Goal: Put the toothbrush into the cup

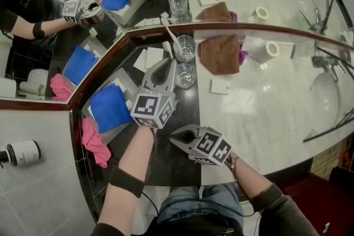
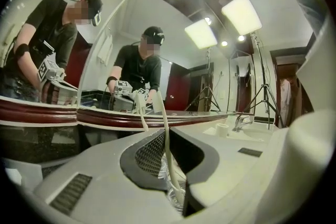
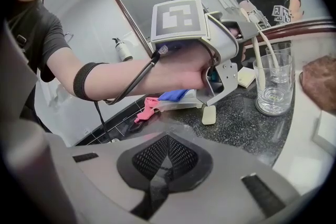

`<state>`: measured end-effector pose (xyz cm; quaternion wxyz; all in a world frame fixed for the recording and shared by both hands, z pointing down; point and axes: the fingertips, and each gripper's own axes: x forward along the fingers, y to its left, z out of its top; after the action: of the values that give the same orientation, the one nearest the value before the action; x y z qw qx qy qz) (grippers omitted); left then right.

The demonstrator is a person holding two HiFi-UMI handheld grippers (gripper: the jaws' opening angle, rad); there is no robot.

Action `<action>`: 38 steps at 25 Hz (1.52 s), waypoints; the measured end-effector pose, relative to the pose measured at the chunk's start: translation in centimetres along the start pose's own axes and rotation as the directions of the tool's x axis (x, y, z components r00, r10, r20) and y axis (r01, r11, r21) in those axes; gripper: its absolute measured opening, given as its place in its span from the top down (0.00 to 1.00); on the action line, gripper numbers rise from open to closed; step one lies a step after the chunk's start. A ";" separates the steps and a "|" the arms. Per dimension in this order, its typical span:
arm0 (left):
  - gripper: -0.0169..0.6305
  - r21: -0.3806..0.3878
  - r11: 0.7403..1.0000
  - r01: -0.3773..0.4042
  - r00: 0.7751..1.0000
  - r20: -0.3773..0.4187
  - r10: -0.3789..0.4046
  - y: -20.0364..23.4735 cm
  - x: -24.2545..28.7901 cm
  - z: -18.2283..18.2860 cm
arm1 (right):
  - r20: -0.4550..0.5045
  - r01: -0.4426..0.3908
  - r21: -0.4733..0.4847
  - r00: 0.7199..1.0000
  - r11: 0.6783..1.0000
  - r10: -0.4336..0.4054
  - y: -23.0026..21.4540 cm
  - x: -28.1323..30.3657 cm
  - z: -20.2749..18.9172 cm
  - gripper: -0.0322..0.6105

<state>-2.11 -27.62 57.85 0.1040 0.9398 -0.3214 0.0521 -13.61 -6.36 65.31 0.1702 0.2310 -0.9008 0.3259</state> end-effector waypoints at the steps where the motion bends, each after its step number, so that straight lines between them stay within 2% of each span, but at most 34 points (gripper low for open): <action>1: 0.93 0.000 1.000 -0.002 1.000 -0.012 0.002 0.0 -0.1 -0.4 | 0.000 -0.002 0.005 1.000 1.000 0.002 0.2 0.0 0.1 0.92; 10: 0.92 -0.001 1.000 -0.013 0.997 -0.076 0.013 0.0 -0.5 -2.5 | -0.006 0.002 0.025 1.000 1.000 -0.001 0.6 0.2 0.0 0.92; 12: 0.83 0.004 1.000 -0.004 0.995 -0.102 0.004 -0.2 -0.5 -2.8 | -0.006 0.004 0.029 1.000 1.000 -0.003 0.6 0.2 0.0 0.92; 16: 0.78 0.009 1.000 -0.012 0.991 -0.132 0.013 0.2 -0.7 -3.5 | -0.005 0.011 0.030 1.000 1.000 -0.011 0.5 0.2 -0.3 0.92; 21: 0.78 0.012 1.000 -0.020 0.988 -0.155 0.022 0.3 -1.2 -4.2 | -0.005 0.016 0.036 1.000 0.999 -0.016 0.8 -0.2 0.1 0.92; 27: 0.78 -0.007 0.999 -0.047 0.979 -0.199 0.045 0.0 -3.3 -3.4 | -0.019 0.064 0.028 0.998 0.998 -0.064 0.7 -1.5 0.0 0.92; 29: 0.79 -0.015 0.998 -0.059 0.974 -0.221 0.054 -0.5 -4.7 -3.0 | -0.021 0.081 0.033 0.997 0.996 -0.080 1.2 -2.4 0.5 0.92; 33: 0.97 -0.030 0.996 -0.089 0.967 -0.243 0.079 -1.7 -7.6 -1.5 | -0.009 0.135 0.032 0.991 0.990 -0.134 1.7 -4.8 2.0 0.92; 38: 0.97 -0.055 0.994 -0.093 0.961 -0.265 0.075 -3.5 -11.2 -0.7 | 0.017 0.220 0.027 0.975 0.975 -0.220 2.1 -7.9 3.7 0.92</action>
<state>-8.74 -18.11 56.09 0.1750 0.9061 -0.3459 0.1695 -8.65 -4.95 57.95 0.1934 0.3345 -0.8672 0.3140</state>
